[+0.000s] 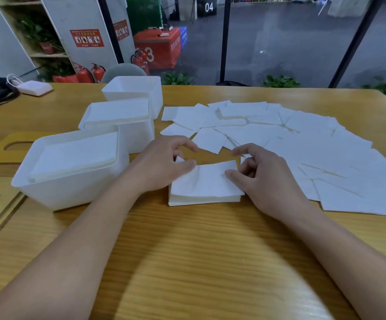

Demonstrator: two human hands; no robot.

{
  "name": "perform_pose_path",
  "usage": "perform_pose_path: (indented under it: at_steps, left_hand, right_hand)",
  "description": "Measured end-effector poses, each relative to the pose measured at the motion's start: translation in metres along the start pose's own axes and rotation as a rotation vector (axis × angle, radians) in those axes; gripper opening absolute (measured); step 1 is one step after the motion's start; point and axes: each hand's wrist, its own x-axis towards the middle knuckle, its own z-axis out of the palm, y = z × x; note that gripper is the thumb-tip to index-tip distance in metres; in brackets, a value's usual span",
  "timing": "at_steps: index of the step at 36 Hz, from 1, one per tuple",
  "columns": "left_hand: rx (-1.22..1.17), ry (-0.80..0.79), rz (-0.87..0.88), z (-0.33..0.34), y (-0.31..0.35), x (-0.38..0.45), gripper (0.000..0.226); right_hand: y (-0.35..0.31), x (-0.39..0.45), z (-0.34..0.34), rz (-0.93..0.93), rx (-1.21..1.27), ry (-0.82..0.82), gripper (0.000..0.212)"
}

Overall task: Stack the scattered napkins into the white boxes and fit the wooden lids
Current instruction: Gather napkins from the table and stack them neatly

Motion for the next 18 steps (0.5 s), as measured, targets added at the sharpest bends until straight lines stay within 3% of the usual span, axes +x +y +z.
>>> perform_pose_path:
  at_steps: [8, 14, 18]
  left_hand:
    - [0.118, 0.0, 0.011, 0.004, -0.002, -0.002, 0.016]
    - [0.112, 0.064, 0.019, 0.005, -0.006, 0.002, 0.013]
    - [0.123, 0.035, 0.039, 0.012, -0.009, 0.005, 0.014]
  right_hand:
    - [0.006, 0.004, 0.009, -0.142, -0.269, 0.033, 0.024]
    - [0.0, 0.014, 0.018, -0.268, -0.463, -0.051, 0.061]
    - [-0.004, 0.014, 0.017, -0.273, -0.467, -0.088, 0.07]
